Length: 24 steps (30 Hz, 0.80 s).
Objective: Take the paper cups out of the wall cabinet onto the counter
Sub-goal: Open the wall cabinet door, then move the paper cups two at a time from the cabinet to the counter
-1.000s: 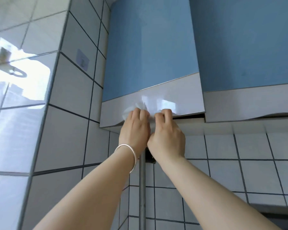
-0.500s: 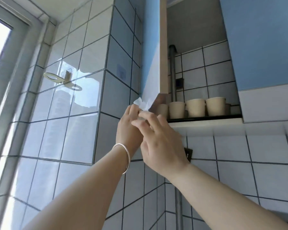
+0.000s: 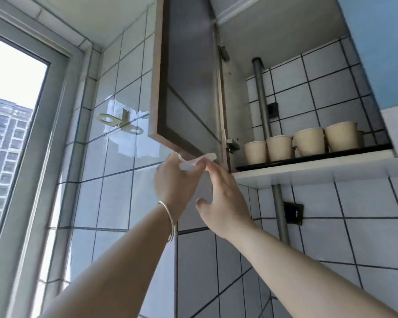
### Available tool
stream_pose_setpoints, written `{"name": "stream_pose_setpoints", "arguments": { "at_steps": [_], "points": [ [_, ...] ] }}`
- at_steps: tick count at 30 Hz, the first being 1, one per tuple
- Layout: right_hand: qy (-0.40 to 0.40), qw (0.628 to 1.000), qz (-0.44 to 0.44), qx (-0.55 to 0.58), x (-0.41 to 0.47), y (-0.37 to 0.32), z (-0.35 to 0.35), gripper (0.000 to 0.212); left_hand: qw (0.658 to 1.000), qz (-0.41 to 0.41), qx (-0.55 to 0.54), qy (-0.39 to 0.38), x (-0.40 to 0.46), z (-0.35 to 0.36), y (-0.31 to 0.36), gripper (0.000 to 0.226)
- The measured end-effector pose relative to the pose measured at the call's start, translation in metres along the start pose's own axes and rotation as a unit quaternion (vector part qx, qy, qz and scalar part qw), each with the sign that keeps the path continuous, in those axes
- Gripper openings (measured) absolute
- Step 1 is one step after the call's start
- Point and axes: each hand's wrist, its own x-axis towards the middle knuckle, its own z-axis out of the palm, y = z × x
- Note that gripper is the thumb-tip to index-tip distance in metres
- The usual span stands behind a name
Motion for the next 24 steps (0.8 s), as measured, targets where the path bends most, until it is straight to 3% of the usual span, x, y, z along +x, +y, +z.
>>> {"name": "stream_pose_setpoints", "arguments": {
  "at_steps": [2, 7, 12, 16, 20, 24],
  "points": [
    [-0.003, 1.0, -0.014, -0.002, 0.004, -0.001, 0.011, 0.077, 0.999, -0.008, -0.038, 0.003, 0.006, -0.002, -0.011, 0.042],
    [0.012, 1.0, -0.026, 0.0, 0.009, -0.002, 0.029, 0.078, 0.993, -0.023, -0.111, 0.002, 0.004, -0.008, -0.018, 0.006],
    [0.027, 0.999, -0.046, 0.002, 0.013, 0.005, 0.033, 0.078, 0.992, -0.029, -0.113, 0.051, -0.005, -0.002, -0.015, 0.026],
    [0.017, 0.997, -0.074, -0.008, 0.015, 0.014, 0.023, 0.076, 0.983, -0.054, -0.13, 0.118, -0.019, 0.011, -0.01, 0.015],
    [0.028, 0.997, -0.074, -0.005, 0.013, 0.029, 0.005, 0.063, 0.942, -0.114, -0.252, 0.193, -0.039, 0.028, 0.008, 0.051],
    [0.037, 0.998, -0.027, -0.042, 0.012, 0.051, -0.017, 0.051, 0.92, -0.092, -0.321, 0.205, -0.07, 0.052, 0.034, 0.045]
  ]
}}
